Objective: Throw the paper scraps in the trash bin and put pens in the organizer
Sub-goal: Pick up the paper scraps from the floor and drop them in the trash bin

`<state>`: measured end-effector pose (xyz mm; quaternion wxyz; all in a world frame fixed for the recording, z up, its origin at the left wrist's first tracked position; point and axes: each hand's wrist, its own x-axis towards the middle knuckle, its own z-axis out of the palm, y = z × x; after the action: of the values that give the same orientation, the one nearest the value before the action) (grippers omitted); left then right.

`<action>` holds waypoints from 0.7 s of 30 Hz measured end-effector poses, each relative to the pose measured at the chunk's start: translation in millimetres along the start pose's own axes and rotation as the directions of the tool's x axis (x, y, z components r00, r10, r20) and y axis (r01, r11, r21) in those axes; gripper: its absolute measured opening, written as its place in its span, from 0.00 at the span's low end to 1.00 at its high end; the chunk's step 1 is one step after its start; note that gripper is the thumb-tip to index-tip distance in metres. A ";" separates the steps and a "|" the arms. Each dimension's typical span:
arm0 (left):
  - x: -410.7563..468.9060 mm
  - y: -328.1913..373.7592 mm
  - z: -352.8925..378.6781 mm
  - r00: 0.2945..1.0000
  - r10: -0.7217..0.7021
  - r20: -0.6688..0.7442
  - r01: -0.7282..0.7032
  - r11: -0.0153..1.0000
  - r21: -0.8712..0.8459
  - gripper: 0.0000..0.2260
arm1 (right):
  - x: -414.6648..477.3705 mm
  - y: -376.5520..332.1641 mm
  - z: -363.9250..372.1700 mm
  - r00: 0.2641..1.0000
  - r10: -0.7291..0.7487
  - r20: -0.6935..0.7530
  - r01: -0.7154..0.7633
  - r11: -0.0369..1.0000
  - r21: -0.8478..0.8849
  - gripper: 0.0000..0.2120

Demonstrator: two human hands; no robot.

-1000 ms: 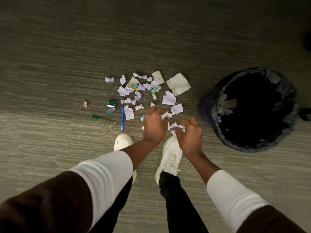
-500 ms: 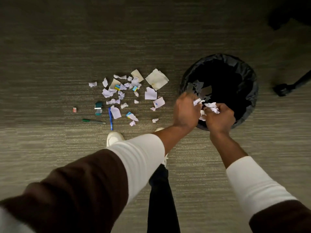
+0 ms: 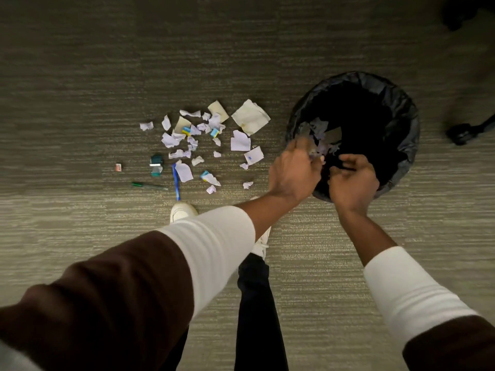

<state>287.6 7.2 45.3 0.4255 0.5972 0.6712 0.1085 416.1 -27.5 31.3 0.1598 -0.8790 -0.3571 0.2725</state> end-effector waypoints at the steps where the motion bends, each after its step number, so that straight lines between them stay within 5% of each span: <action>1: 0.3 -7.6 -5.7 1.000 -0.030 -0.008 0.030 1.000 0.004 0.10 | -6.9 -5.5 2.3 0.997 -0.082 0.013 0.081 0.997 0.011 0.12; 8: 8.7 -94.0 -57.8 0.973 -0.219 -0.071 0.225 0.969 0.099 0.06 | -44.9 -61.6 50.0 0.881 -0.398 0.254 0.397 0.916 0.059 0.12; 13: 18.9 -164.6 -96.5 0.947 -0.305 -0.101 0.318 0.937 0.144 0.08 | -48.5 -95.0 107.8 0.789 -0.395 0.470 0.493 0.864 -0.102 0.18; 21: 68.8 -294.3 -95.0 0.955 -0.293 -0.032 0.280 0.866 0.414 0.20 | -5.7 -105.2 240.6 0.645 -0.296 0.705 0.632 0.725 -0.273 0.42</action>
<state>17.5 25.8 -119.2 0.3113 0.5691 0.7531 -0.1100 213.1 62.2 -109.3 -0.1311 -0.6212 -0.6673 0.3893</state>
